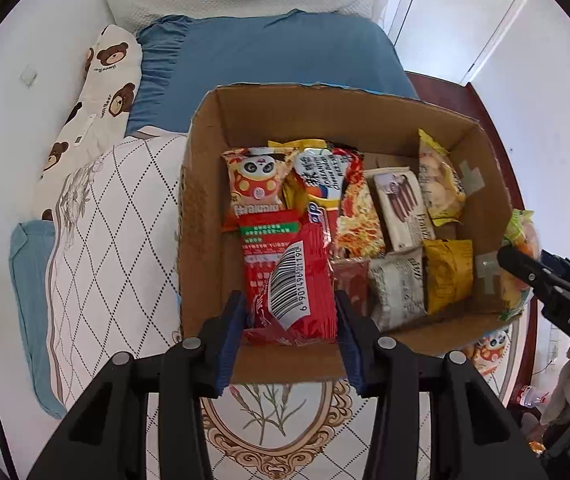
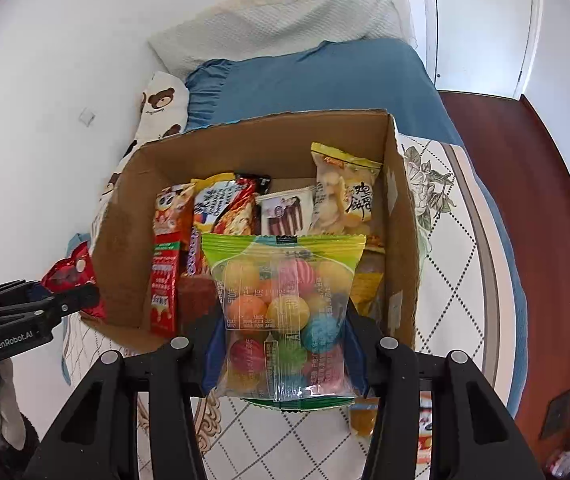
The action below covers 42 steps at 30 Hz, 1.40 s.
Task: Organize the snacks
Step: 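Carry red packet with left tool while right tool carries candy-ball bag into box, then open both tools to release the packs and lift away from the box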
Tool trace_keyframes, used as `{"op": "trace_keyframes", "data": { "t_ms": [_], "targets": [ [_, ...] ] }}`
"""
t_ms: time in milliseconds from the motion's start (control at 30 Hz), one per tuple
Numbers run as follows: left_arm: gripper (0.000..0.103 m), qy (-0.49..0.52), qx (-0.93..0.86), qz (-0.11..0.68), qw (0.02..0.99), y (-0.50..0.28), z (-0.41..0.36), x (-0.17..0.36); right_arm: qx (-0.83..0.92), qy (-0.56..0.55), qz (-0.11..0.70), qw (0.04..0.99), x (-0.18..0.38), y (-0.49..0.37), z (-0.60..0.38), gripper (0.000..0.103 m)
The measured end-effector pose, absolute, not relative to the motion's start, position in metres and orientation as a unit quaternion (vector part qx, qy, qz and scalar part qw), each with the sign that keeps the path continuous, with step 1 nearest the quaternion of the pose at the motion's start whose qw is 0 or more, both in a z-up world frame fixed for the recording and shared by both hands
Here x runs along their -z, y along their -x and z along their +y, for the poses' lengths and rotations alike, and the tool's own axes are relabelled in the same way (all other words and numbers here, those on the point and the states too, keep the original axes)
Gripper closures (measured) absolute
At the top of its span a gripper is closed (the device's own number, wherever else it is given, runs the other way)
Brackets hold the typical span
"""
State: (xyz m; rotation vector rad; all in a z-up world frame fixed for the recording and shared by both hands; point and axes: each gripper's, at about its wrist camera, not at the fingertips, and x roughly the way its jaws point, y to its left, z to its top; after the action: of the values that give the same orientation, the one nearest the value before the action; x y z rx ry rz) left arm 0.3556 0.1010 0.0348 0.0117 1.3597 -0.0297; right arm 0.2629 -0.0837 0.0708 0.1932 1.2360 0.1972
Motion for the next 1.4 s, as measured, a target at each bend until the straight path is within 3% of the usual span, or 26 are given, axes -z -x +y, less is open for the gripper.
{"op": "trace_keyframes", "data": {
  "t_ms": [233, 300, 333, 400, 533, 1400],
  "targets": [
    [0.057, -0.024, -0.027, 0.651, 0.758, -0.393, 0.11, 0.001, -0.062, -0.08, 0.602, 0.792, -0.033, -0.309, -0.089, 0.049],
    [0.046, -0.019, -0.02, 0.657, 0.754, -0.4, 0.11, 0.007, -0.044, -0.064, 0.61, 0.789, -0.022, -0.317, -0.088, 0.032],
    [0.035, -0.015, -0.014, 0.657, 0.753, -0.402, 0.109, 0.008, -0.043, -0.064, 0.611, 0.788, -0.021, -0.314, -0.087, 0.017],
    [0.021, -0.01, -0.015, 0.656, 0.755, -0.403, 0.106, 0.007, -0.046, -0.075, 0.61, 0.788, -0.019, -0.316, -0.088, 0.009],
    [0.021, -0.011, -0.003, 0.644, 0.765, -0.398, 0.095, 0.002, -0.046, -0.058, 0.608, 0.79, -0.023, -0.312, -0.084, 0.005],
    [0.021, 0.004, -0.002, 0.514, 0.858, -0.291, 0.064, -0.069, -0.032, -0.033, 0.522, 0.852, -0.093, -0.205, -0.074, 0.005]
  ]
}}
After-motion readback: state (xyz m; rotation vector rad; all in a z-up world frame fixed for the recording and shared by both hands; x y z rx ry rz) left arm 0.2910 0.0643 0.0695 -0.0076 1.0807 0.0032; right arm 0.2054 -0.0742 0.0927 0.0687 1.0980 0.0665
